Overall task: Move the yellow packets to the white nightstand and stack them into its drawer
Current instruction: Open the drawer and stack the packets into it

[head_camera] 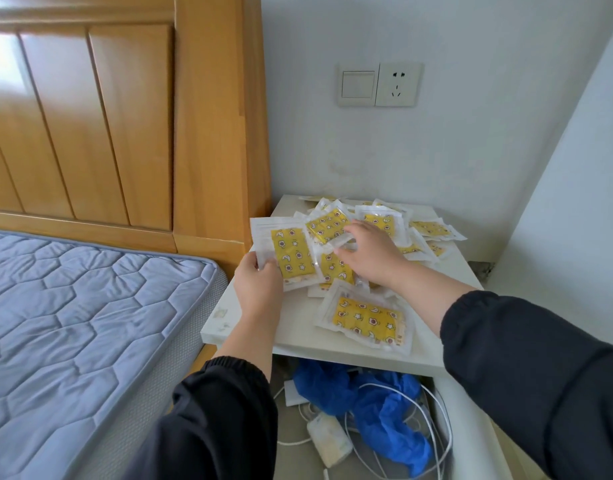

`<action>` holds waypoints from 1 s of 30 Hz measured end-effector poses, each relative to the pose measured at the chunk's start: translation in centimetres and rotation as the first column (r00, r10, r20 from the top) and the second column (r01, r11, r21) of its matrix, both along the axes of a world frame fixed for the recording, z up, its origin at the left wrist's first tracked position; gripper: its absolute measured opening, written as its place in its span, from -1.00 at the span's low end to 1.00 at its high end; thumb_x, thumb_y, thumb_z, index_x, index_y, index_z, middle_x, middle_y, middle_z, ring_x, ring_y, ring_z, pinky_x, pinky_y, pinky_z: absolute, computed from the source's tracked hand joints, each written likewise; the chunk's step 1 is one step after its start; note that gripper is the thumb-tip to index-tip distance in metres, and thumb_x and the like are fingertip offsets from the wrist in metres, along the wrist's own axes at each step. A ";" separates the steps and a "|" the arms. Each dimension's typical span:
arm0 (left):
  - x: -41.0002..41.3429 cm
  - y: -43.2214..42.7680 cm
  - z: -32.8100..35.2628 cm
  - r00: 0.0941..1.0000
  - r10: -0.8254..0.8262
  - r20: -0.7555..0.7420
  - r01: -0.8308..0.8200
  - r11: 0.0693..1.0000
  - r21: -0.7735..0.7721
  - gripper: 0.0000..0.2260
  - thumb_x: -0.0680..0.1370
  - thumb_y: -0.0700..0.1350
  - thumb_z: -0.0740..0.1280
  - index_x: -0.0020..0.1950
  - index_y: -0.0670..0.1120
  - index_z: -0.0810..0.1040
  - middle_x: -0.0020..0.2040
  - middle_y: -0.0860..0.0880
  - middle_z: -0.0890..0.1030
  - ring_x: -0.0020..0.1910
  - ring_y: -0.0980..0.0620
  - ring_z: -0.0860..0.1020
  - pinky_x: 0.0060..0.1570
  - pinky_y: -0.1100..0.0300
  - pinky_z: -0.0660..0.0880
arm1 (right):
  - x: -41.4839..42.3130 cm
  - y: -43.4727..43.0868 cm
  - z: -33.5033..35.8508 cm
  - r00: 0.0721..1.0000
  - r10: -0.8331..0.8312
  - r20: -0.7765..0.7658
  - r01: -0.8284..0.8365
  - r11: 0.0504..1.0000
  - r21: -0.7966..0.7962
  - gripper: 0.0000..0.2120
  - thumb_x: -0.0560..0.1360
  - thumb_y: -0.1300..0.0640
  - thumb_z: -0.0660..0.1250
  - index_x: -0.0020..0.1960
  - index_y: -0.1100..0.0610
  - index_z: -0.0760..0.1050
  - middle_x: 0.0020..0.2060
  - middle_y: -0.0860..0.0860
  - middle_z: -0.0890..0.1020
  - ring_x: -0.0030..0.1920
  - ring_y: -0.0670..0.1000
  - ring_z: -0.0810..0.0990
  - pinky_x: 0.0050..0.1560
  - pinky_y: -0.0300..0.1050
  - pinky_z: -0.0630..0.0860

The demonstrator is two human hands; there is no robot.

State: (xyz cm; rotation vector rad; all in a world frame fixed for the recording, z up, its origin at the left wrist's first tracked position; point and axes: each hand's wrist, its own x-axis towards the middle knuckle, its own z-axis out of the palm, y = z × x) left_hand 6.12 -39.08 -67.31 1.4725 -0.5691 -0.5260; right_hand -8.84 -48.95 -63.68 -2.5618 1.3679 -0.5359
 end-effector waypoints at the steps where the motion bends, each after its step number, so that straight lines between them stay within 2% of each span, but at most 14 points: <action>1: 0.2 -0.1 0.0 0.999 0.004 -0.046 -0.005 1.000 -0.018 -0.86 0.58 -0.20 0.18 -0.13 -0.09 0.49 -0.10 -0.06 0.62 -0.10 -0.04 0.60 -0.09 0.08 0.54 | 0.4 -0.3 -0.2 1.000 -0.005 -0.010 0.005 1.000 0.001 -0.46 0.58 -0.07 0.19 0.48 0.14 0.23 0.51 0.07 0.21 0.52 0.04 0.10 0.50 0.04 0.05; 4: 0.9 -0.2 0.0 0.946 -0.068 -0.317 0.019 0.988 -0.155 -0.85 0.61 -0.24 0.17 -0.03 -0.06 0.50 -0.05 -0.05 0.64 -0.10 -0.01 0.64 -0.06 0.06 0.60 | 1.7 -0.8 -0.6 0.998 0.025 -0.052 -0.024 1.000 0.013 -0.50 0.56 -0.08 0.23 0.44 0.09 0.31 0.48 0.04 0.27 0.50 0.06 0.14 0.48 0.07 0.10; 6: 1.2 0.1 0.4 0.874 -0.152 -0.462 0.029 0.965 -0.262 -0.83 0.62 -0.29 0.14 0.08 -0.10 0.49 -0.06 -0.03 0.63 -0.13 0.04 0.63 -0.11 0.11 0.60 | 2.3 -1.0 -0.9 0.996 0.049 -0.068 -0.048 0.999 0.015 -0.52 0.52 -0.09 0.30 0.37 0.08 0.40 0.34 0.00 0.42 0.39 0.10 0.33 0.37 0.05 0.29; 8: 1.3 0.2 0.6 0.839 -0.205 -0.504 0.045 0.949 -0.312 -0.79 0.62 -0.32 0.12 0.16 -0.13 0.47 -0.02 -0.05 0.62 -0.10 0.03 0.63 -0.11 0.11 0.61 | 2.7 -1.0 -1.1 0.998 0.020 -0.055 -0.022 0.999 -0.024 -0.59 0.50 -0.06 0.33 0.28 0.09 0.47 0.19 -0.01 0.52 0.21 0.09 0.48 0.17 -0.01 0.44; 10: 1.3 0.2 0.7 0.836 -0.237 -0.495 0.072 0.942 -0.329 -0.77 0.62 -0.33 0.11 0.19 -0.12 0.46 -0.01 -0.05 0.63 -0.08 0.02 0.63 -0.14 0.13 0.62 | 3.2 -0.8 -1.1 0.997 -0.023 -0.075 0.014 0.992 -0.122 -0.77 0.52 0.03 0.32 0.11 0.11 0.56 0.03 0.00 0.59 0.02 0.08 0.56 -0.04 -0.08 0.50; 12: 1.1 0.2 0.6 0.837 -0.259 -0.482 0.098 0.938 -0.333 -0.76 0.62 -0.33 0.10 0.15 -0.10 0.48 -0.01 -0.05 0.64 -0.08 0.01 0.64 -0.18 0.16 0.62 | 3.4 -0.7 -1.1 0.990 -0.057 -0.133 0.022 0.967 -0.253 -0.87 0.52 0.19 0.26 -0.08 0.14 0.59 -0.16 0.03 0.61 -0.13 0.08 0.58 -0.24 -0.14 0.46; 14: 1.1 0.3 0.6 0.836 -0.296 -0.463 0.138 0.928 -0.345 -0.76 0.62 -0.31 0.11 0.17 -0.11 0.49 0.01 -0.07 0.64 -0.08 0.00 0.65 -0.21 0.16 0.62 | 3.3 -0.9 -0.9 0.994 -0.106 -0.039 0.089 0.946 -0.313 -0.80 0.50 0.29 0.18 -0.20 0.19 0.56 -0.30 0.05 0.57 -0.23 0.08 0.56 -0.35 -0.16 0.37; 16: 1.1 0.4 0.7 0.795 -0.379 -0.473 0.214 0.906 -0.365 -0.76 0.64 -0.28 0.11 0.24 -0.13 0.47 0.04 -0.10 0.65 -0.07 -0.02 0.65 -0.23 0.14 0.62 | 2.7 -1.0 0.3 0.948 -0.159 0.277 0.224 0.949 -0.222 -0.79 0.53 0.28 0.14 -0.20 0.22 0.52 -0.32 0.06 0.56 -0.28 0.07 0.53 -0.32 -0.11 0.42; 18: 0.9 0.6 0.8 0.671 -0.482 -0.564 0.299 0.871 -0.389 -0.75 0.65 -0.24 0.10 0.29 -0.19 0.44 0.09 -0.18 0.63 -0.04 -0.11 0.64 -0.19 0.07 0.65 | 1.9 -0.6 1.8 0.819 -0.164 0.550 0.271 0.955 -0.119 -0.81 0.57 0.25 0.15 -0.17 0.21 0.48 -0.30 0.06 0.58 -0.25 0.05 0.59 -0.25 -0.04 0.52; 19: 0.7 0.8 0.8 0.602 -0.517 -0.608 0.341 0.855 -0.390 -0.74 0.66 -0.23 0.09 0.31 -0.23 0.42 0.13 -0.23 0.60 -0.02 -0.17 0.63 -0.17 0.03 0.65 | 1.6 -0.2 2.3 0.785 -0.118 0.609 0.233 0.966 -0.112 -0.82 0.58 0.25 0.15 -0.17 0.21 0.46 -0.30 0.06 0.59 -0.23 0.04 0.63 -0.25 -0.03 0.54; 22: 0.6 1.0 0.9 0.528 -0.563 -0.635 0.433 0.822 -0.369 -0.69 0.68 -0.15 0.05 0.34 -0.27 0.39 0.18 -0.28 0.58 0.03 -0.23 0.61 -0.15 -0.01 0.64 | 0.2 1.7 2.4 0.822 0.086 0.562 0.021 0.983 -0.181 -0.80 0.59 0.27 0.18 -0.20 0.14 0.41 -0.28 0.09 0.62 -0.21 0.04 0.64 -0.27 -0.05 0.53; 25: 0.7 0.8 0.8 0.493 -0.584 -0.645 0.429 0.808 -0.404 -0.60 0.69 0.00 0.01 0.31 -0.25 0.43 0.18 -0.28 0.58 0.05 -0.23 0.60 -0.05 -0.03 0.59 | -1.4 3.1 0.9 0.862 0.204 0.465 -0.141 0.976 -0.166 -0.76 0.56 0.32 0.20 -0.23 0.08 0.40 -0.06 0.02 0.68 -0.11 0.13 0.66 -0.19 -0.05 0.58; 28: 0.7 1.0 1.0 0.536 -0.613 -0.581 0.510 0.783 -0.356 -0.57 0.66 0.09 0.05 0.26 -0.19 0.48 0.11 -0.22 0.64 -0.02 -0.13 0.65 -0.05 0.03 0.60 | -1.9 3.9 -0.3 0.880 0.257 0.400 -0.278 0.961 -0.005 -0.75 0.55 0.36 0.21 -0.23 0.11 0.46 0.10 -0.06 0.65 0.05 0.05 0.65 0.00 -0.06 0.59; 30: 0.5 1.0 1.0 0.585 -0.604 -0.541 0.545 0.787 -0.290 -0.67 0.64 -0.01 0.18 0.26 -0.20 0.49 0.12 -0.21 0.64 -0.02 -0.11 0.66 -0.08 0.04 0.63 | -1.9 4.4 -0.3 0.895 0.285 0.344 -0.323 0.945 0.058 -0.76 0.55 0.36 0.21 -0.22 0.13 0.50 0.13 -0.06 0.63 0.17 -0.12 0.57 0.22 -0.11 0.48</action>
